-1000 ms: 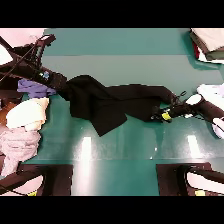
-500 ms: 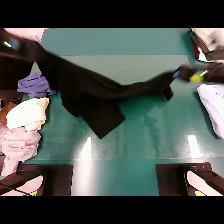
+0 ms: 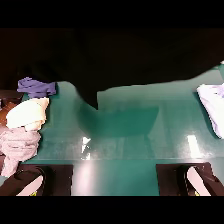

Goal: Fold the shirts.

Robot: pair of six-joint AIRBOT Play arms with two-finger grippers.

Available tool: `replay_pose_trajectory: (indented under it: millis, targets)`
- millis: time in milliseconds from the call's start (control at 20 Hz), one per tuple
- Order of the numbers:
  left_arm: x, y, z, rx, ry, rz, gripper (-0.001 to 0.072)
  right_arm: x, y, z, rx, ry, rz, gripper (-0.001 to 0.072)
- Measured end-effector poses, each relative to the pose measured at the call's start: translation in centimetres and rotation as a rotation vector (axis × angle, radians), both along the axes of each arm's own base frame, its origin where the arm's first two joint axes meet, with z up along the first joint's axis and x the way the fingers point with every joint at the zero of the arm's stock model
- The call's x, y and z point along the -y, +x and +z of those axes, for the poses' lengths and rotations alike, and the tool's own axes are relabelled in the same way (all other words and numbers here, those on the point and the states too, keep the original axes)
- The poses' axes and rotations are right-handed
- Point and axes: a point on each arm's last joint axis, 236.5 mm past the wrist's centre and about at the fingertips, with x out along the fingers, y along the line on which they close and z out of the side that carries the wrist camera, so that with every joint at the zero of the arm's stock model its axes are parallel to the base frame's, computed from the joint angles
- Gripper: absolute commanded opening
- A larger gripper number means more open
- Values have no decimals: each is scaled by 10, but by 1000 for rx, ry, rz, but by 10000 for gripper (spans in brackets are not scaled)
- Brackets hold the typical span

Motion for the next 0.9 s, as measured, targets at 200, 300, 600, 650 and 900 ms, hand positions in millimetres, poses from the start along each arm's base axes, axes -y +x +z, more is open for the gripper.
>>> replay_pose_trajectory:
  millis: [200, 300, 600, 650, 900]
  targets:
    - [6, -51, 38, 145, -63, -62, 23, 23, -23, 18, -22, -19, -126, 14]
    - [9, -43, 34, 131, -71, -70, 23, 36, -17, 5, -109, 16, -146, 14]
    - [33, 86, -95, -303, 12, -81, 24, 78, 51, -134, -618, 162, -114, 14]
    - [38, 110, -132, -421, 41, -89, 24, 82, 61, -170, -740, 164, -110, 14]
    - [50, 196, -300, -877, 135, -104, 24, 62, 101, -326, -1218, 118, -40, 14]
